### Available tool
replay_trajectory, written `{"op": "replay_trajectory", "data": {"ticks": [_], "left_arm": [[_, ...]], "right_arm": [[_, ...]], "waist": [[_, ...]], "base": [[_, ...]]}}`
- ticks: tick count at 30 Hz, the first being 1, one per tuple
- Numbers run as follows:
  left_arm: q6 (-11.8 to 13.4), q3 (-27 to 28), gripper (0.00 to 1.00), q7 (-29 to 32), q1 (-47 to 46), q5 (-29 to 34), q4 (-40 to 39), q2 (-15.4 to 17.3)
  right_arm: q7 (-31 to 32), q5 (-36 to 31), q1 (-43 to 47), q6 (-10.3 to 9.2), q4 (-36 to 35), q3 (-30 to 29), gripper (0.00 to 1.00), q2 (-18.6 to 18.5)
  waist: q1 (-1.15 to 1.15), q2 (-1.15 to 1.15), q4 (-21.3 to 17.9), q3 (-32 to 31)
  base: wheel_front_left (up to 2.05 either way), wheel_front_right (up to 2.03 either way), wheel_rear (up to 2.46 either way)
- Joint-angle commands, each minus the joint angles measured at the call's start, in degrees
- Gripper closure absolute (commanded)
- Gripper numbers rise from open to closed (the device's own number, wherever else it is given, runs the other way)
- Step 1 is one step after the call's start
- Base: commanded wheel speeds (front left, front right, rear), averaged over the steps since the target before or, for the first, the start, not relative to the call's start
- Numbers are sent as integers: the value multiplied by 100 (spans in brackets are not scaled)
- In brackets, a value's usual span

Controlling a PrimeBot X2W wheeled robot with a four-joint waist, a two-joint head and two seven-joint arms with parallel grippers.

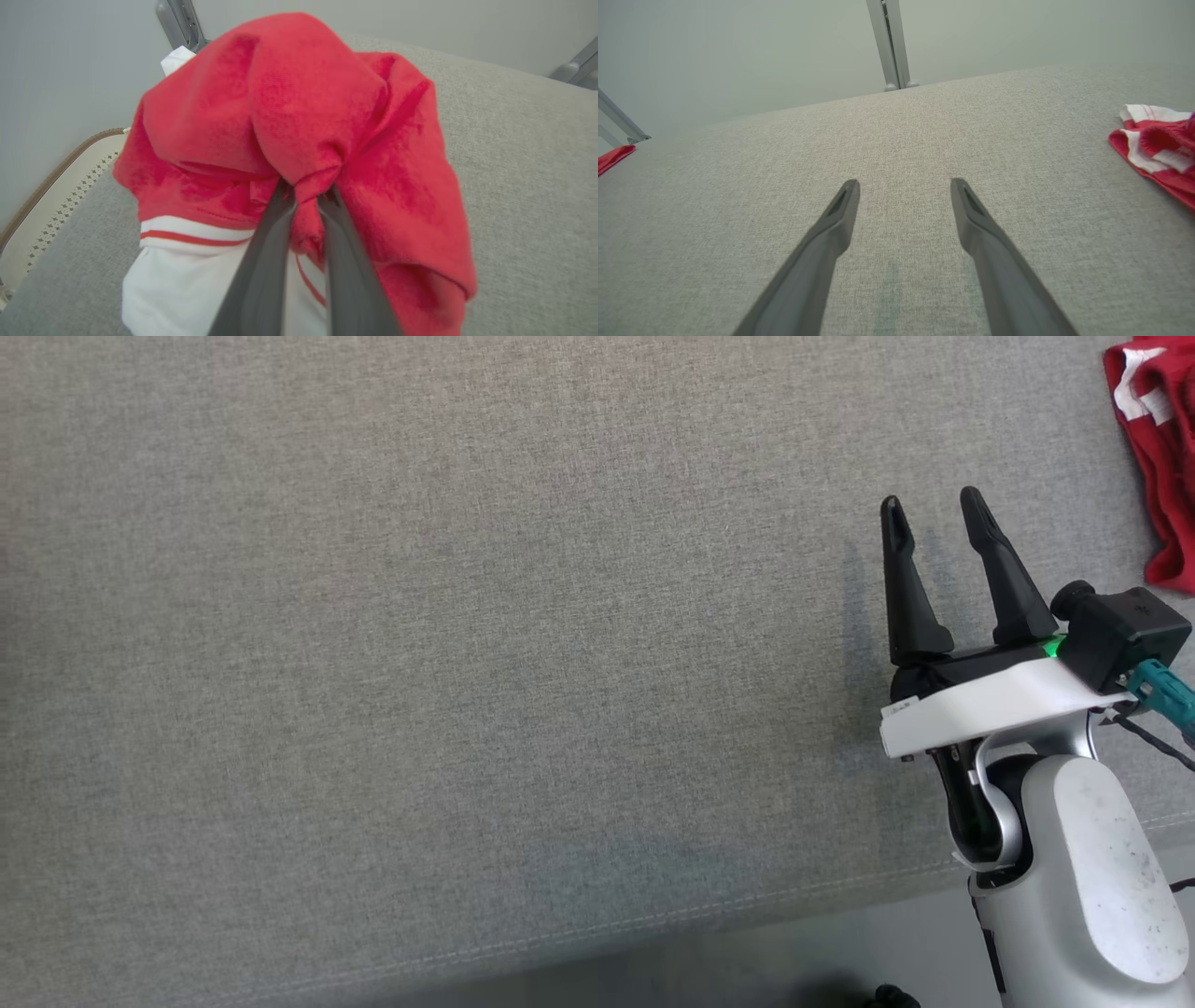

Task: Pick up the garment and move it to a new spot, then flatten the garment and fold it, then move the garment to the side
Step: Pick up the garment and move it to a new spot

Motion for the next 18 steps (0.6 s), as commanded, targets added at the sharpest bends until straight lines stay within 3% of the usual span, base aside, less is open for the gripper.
{"op": "replay_trajectory", "data": {"ticks": [1, 8, 18], "left_arm": [[-69, -35, 100, -142, -114, 90, -3, -33], [-263, -429, 100, -424, -43, 482, -388, -157], [-168, -1258, 100, -559, 481, 875, -1206, -838]], "right_arm": [[-18, -19, -27, -5, 1, 9, 0, -15], [-7, -78, 236, -5, 166, -27, 0, -15], [130, -117, 761, -5, 270, -172, 0, -15]], "waist": [[-1, 0, 37, -112], [-1, 0, 173, -827], [-1, 0, 375, -2037]], "base": [[0, 0, 0], [0, 0, 0], [0, 0, 0]]}}
